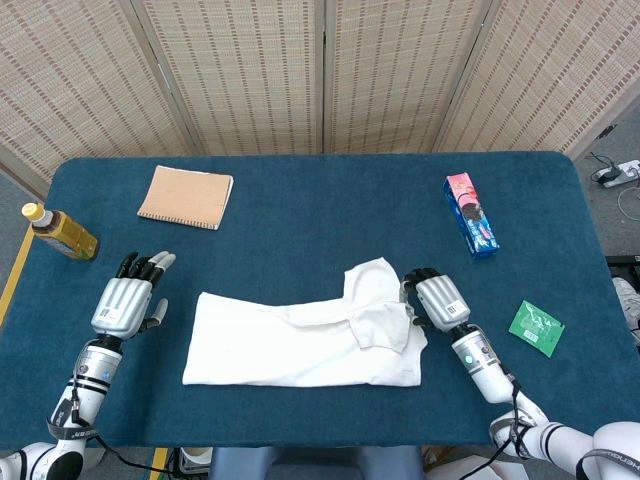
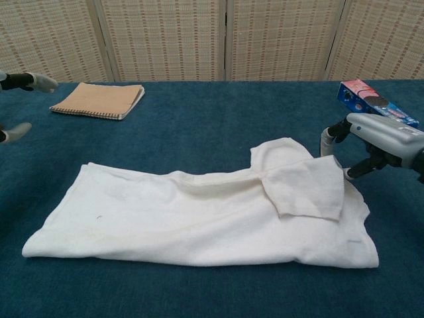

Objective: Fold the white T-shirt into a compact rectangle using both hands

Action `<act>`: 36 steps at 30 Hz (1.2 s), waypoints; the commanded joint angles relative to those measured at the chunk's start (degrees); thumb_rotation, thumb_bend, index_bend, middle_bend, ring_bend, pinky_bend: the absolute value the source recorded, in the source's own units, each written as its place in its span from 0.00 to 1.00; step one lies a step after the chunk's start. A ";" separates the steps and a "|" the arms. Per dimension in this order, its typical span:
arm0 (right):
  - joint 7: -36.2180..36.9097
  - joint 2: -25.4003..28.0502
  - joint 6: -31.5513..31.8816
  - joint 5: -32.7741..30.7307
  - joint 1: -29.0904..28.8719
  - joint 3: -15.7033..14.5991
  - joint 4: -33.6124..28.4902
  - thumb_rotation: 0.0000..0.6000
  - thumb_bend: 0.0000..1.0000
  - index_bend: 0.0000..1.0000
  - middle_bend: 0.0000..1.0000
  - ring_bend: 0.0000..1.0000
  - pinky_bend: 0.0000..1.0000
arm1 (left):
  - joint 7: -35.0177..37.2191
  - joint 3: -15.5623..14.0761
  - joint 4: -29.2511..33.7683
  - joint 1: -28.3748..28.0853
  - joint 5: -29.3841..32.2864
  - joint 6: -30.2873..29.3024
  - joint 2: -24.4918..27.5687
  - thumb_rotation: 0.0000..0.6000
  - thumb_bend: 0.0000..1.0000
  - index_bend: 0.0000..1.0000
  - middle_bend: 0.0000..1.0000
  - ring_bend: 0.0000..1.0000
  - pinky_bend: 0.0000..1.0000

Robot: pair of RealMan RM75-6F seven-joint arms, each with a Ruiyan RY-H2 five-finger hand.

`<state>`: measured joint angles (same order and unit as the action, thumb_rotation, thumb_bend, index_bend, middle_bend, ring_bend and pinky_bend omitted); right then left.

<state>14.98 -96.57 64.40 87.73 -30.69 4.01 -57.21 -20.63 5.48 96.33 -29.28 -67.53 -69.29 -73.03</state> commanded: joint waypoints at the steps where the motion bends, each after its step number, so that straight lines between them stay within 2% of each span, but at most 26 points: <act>1: -0.49 -0.43 -0.91 -0.80 -0.20 0.13 0.62 1.00 0.43 0.60 0.32 0.20 0.21 | 0.06 -0.01 0.24 0.20 -0.05 0.10 0.23 1.00 0.48 0.01 0.11 0.11 0.02; 5: -2.08 0.22 -2.39 -2.38 -0.33 0.68 -0.78 1.00 0.17 0.19 0.17 0.09 0.14 | 0.22 0.02 0.64 0.56 -0.28 0.04 0.50 1.00 0.48 0.01 0.11 0.10 0.02; 7: -2.73 0.94 -2.26 -2.55 -0.29 0.80 -1.77 1.00 0.09 0.09 0.14 0.07 0.12 | 0.21 0.03 0.81 0.72 -0.37 0.03 0.61 1.00 0.48 0.01 0.10 0.10 0.01; 10: -3.21 1.89 -1.43 -2.33 0.04 0.68 -2.92 1.00 0.03 0.02 0.12 0.06 0.11 | 0.40 0.04 0.96 0.93 -0.65 0.05 0.78 1.00 0.48 0.01 0.10 0.09 0.01; 15: -2.15 4.17 0.59 -0.10 0.83 -0.91 -5.26 1.00 0.02 0.00 0.10 0.04 0.10 | 0.90 0.32 1.30 1.17 -0.69 0.21 1.25 1.00 0.48 0.01 0.10 0.09 0.01; 17: -1.23 5.65 2.64 2.58 1.22 -2.46 -6.15 1.00 0.02 0.03 0.11 0.04 0.10 | 0.81 0.48 1.69 1.29 -0.70 0.07 1.56 1.00 0.48 0.01 0.10 0.09 0.01; 20: -1.06 7.74 5.04 6.43 1.68 -5.05 -6.73 1.00 0.03 0.17 0.14 0.04 0.10 | 0.74 0.66 2.38 1.49 -0.51 0.00 2.03 1.00 0.48 0.01 0.10 0.09 0.01; 27: -2.92 10.18 5.55 10.31 2.02 -8.70 -7.83 1.00 0.05 0.25 0.16 0.04 0.10 | 0.18 1.10 3.30 1.51 0.50 0.43 2.13 1.00 0.48 0.01 0.09 0.08 0.01; 36: -4.43 8.69 6.56 13.17 1.52 -10.04 -4.29 1.00 0.08 0.31 0.19 0.04 0.10 | 0.26 1.10 3.59 1.88 0.85 0.56 2.13 1.00 0.47 0.01 0.09 0.08 0.01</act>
<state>10.89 -87.52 70.86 100.46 -28.94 -5.83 -62.06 -20.40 6.57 99.92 -27.42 -66.71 -68.75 -70.90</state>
